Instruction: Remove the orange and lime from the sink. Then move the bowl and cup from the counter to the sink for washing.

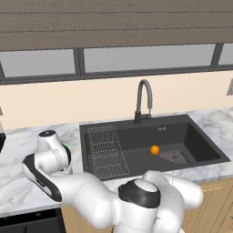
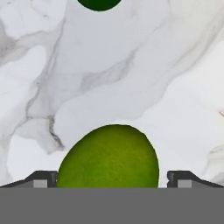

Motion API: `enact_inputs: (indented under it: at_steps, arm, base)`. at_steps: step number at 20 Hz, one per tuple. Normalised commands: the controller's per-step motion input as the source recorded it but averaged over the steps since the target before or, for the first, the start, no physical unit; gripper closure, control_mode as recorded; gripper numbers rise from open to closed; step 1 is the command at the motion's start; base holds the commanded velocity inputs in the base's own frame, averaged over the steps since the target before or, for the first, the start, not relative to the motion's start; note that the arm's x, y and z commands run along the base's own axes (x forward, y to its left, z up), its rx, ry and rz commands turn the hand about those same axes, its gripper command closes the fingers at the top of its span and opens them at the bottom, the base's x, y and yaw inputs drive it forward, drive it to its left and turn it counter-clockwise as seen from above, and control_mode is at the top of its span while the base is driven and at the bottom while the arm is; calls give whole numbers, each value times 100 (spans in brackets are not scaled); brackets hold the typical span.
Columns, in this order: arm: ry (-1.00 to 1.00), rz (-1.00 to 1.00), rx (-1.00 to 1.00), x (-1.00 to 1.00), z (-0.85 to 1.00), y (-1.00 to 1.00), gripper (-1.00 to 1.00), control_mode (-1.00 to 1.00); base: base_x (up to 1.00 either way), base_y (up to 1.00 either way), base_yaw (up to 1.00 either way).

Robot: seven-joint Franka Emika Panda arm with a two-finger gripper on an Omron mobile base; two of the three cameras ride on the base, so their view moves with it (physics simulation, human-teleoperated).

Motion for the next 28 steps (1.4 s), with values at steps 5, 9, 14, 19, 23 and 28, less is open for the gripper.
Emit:
enact_inputs:
  at_steps: [5, 9, 14, 19, 23, 28]
  arm:
    - [0, -4, 0, -6, 16, -4, -100, -100]
    - [-2, -4, 0, -6, 20, -4, -100, -100]
    - [-1, -4, 0, -7, 21, -11, -100, -100]
    - [-3, -3, 0, -6, 24, -17, -100, -100]
    - [0, -1, 0, -9, 22, -26, -100, -100]
    - [-1, 0, 0, -13, 20, -31, -100, -100]
  base:
    - [0, 0, 0]
    - [0, 0, 0]
    - [0, 0, 0]
    - [0, 0, 0]
    - [0, 0, 0]
    - [0, 0, 0]
